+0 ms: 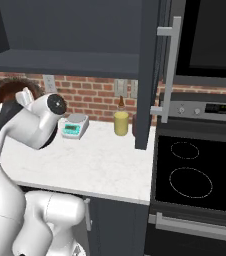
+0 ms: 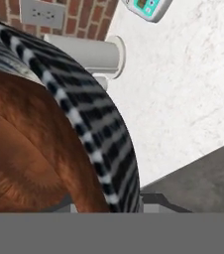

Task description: Pick up the bowls on the counter and stack them on top of one another in the open cabinet. Place the smaller bowl on top of the larger bowl.

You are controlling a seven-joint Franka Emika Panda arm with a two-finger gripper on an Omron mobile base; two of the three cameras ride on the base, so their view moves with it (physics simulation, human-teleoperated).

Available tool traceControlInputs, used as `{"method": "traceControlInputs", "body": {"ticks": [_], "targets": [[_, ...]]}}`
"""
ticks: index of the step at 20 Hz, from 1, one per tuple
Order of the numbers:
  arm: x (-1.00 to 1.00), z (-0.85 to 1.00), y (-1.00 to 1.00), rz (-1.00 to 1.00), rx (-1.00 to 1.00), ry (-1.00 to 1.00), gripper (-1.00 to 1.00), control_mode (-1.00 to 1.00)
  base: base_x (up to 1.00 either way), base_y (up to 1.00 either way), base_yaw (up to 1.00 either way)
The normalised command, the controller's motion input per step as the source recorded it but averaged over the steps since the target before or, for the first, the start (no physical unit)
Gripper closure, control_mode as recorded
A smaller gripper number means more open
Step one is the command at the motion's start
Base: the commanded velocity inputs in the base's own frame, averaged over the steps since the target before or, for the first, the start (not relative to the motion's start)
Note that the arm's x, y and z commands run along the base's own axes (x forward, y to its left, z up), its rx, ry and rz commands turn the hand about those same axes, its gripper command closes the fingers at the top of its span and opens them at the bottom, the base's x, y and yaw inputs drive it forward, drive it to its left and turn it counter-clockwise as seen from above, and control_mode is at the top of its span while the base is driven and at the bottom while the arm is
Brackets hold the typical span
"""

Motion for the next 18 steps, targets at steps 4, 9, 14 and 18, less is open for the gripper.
{"method": "traceControlInputs", "body": {"ticks": [4, 9, 14, 18], "targets": [[0.02, 1.0, 0.0, -0.08, 0.0, 0.0, 1.0, -1.0, 0.0, 0.0, 0.0], [0.66, 1.0, 0.0, -0.18, 0.0, 0.01, 1.0, -1.0, 0.0, 0.0, 0.0], [0.99, 0.9, 0.0, -0.31, 0.0, 0.11, 1.0, -1.0, 0.0, 0.0, 0.0], [1.0, 0.32, 0.0, -0.33, 0.0, 0.16, 1.0, -1.0, 0.0, 0.0, 0.0]]}}
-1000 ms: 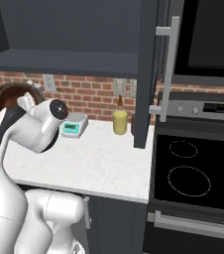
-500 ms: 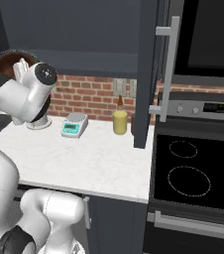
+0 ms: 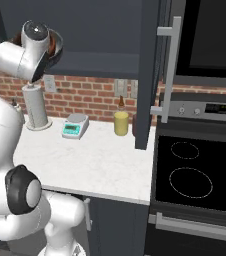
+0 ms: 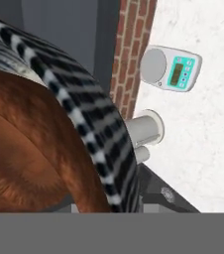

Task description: Pick up the bowls on the counter and stack them on top of one another in the open cabinet. Place the smaller bowl on top of the larger bowl.

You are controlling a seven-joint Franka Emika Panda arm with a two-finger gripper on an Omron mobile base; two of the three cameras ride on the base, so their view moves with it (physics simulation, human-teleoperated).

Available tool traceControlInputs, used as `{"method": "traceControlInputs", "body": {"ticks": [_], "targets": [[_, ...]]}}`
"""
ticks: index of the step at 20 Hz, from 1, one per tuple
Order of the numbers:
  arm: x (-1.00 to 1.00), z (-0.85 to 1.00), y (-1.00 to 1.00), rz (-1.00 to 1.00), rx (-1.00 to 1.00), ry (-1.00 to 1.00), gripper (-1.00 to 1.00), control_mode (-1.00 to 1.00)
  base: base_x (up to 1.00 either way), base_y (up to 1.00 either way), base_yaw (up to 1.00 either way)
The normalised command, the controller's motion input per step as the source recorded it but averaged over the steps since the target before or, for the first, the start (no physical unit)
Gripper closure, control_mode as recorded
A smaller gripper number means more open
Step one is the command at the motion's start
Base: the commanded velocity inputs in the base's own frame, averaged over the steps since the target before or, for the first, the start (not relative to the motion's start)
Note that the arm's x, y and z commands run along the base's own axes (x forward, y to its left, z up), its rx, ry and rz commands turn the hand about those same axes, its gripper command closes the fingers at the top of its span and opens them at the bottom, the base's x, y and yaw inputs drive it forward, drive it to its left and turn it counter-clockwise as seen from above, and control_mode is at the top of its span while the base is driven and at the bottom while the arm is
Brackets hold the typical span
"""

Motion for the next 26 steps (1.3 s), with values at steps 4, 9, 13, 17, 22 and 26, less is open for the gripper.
{"method": "traceControlInputs", "body": {"ticks": [4, 9, 13, 17, 22, 26], "targets": [[0.97, -0.05, 0.0, -0.23, 0.0, 0.2, 1.0, -1.0, 0.0, 0.0, 0.0], [0.91, -0.09, 0.0, -0.15, 0.0, 0.13, 1.0, -1.0, 0.0, 0.0, 0.0], [0.99, 0.0, 0.0, -0.12, 0.0, 0.07, 1.0, -1.0, 0.0, 0.0, 0.0], [0.86, -0.1, 0.0, -0.11, 0.0, 0.02, -1.0, -1.0, 0.0, 0.0, 0.0], [0.48, -0.09, -0.03, -0.07, 0.0, 0.01, -1.0, -1.0, 0.0, 0.0, 0.0], [-0.11, 0.0, -0.01, -0.06, 0.0, -0.04, -1.0, -1.0, 0.0, 0.0, 0.0]]}}
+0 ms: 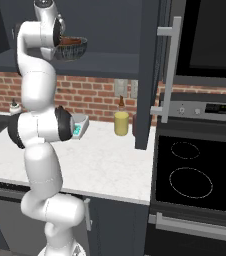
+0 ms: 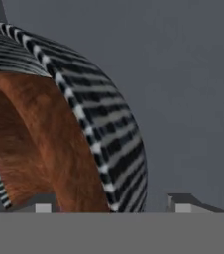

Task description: Pick up the bowls on the counter and stack them on top of one another in the open cabinet. Place the smaller bowl on top of the larger bowl.

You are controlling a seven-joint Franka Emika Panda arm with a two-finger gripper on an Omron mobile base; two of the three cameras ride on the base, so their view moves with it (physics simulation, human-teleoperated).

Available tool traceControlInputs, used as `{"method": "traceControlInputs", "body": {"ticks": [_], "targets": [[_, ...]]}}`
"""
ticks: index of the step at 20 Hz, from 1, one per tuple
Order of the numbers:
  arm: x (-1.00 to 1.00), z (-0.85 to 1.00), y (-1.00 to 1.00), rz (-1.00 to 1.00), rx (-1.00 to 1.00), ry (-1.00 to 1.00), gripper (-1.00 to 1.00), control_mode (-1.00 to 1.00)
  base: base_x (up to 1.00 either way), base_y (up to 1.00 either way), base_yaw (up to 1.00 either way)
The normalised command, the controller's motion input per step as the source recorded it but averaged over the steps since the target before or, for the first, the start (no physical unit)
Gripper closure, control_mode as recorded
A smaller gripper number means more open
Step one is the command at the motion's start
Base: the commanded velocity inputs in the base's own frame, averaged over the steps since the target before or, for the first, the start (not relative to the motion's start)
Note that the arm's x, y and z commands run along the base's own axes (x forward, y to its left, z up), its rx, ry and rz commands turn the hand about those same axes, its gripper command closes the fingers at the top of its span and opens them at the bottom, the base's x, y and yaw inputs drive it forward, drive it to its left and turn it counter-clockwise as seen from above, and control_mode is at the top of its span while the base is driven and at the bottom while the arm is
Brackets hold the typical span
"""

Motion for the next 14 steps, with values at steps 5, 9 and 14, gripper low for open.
{"method": "traceControlInputs", "body": {"ticks": [5, 9, 14], "targets": [[-0.96, 0.0, 0.0, -0.08, 0.0, -0.17, -1.0, -1.0, 0.0, 0.0, 0.0], [-1.0, -0.13, 0.0, -0.08, 0.0, -0.21, -1.0, -1.0, 0.0, 0.0, 0.0], [-1.0, -0.56, 0.0, -0.04, 0.0, -0.18, -1.0, -1.0, 0.0, 0.0, 0.0]]}}
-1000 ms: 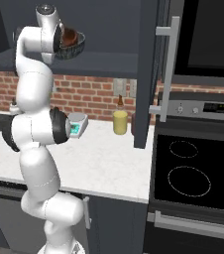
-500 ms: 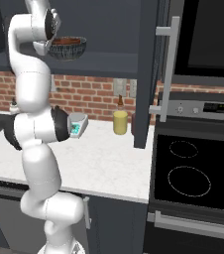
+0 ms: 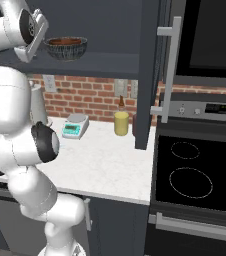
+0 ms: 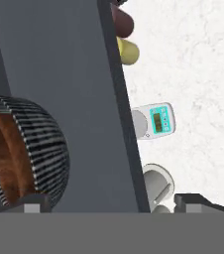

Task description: Pick up the bowls on the counter and stack them on top of one another in the open cabinet. Place the smaller bowl on top of the larger bowl.

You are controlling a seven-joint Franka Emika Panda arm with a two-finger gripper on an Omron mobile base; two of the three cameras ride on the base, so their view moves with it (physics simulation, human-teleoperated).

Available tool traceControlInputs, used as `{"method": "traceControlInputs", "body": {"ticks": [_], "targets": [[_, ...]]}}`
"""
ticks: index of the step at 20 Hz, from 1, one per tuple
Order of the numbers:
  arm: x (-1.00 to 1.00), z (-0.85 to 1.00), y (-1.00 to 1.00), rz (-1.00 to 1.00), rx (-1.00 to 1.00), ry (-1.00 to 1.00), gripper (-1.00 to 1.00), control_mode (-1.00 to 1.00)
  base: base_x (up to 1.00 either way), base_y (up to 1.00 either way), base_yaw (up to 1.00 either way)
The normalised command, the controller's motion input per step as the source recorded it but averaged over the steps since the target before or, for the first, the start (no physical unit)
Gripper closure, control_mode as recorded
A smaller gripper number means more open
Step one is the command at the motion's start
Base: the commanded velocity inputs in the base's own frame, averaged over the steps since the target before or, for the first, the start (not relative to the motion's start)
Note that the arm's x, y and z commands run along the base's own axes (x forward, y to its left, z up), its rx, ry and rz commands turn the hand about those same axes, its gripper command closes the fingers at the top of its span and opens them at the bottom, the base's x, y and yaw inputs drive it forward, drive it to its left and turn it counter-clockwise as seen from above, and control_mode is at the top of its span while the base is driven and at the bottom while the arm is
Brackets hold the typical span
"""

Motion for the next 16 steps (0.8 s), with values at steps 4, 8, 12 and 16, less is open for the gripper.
{"method": "traceControlInputs", "body": {"ticks": [4, 8, 12, 16], "targets": [[-1.0, -0.77, 0.0, -0.01, 0.0, -0.08, -1.0, -1.0, 0.0, 0.0, 0.0], [-1.0, -0.99, 0.0, 0.0, 0.0, 0.0, -1.0, -1.0, 0.0, 0.0, 0.0], [-1.0, -1.0, 0.0, 0.0, 0.0, 0.08, -1.0, -1.0, 0.0, 0.0, 0.0], [-0.99, -1.0, 0.0, 0.0, 0.0, 0.14, -1.0, -1.0, 0.0, 0.0, 0.0]]}}
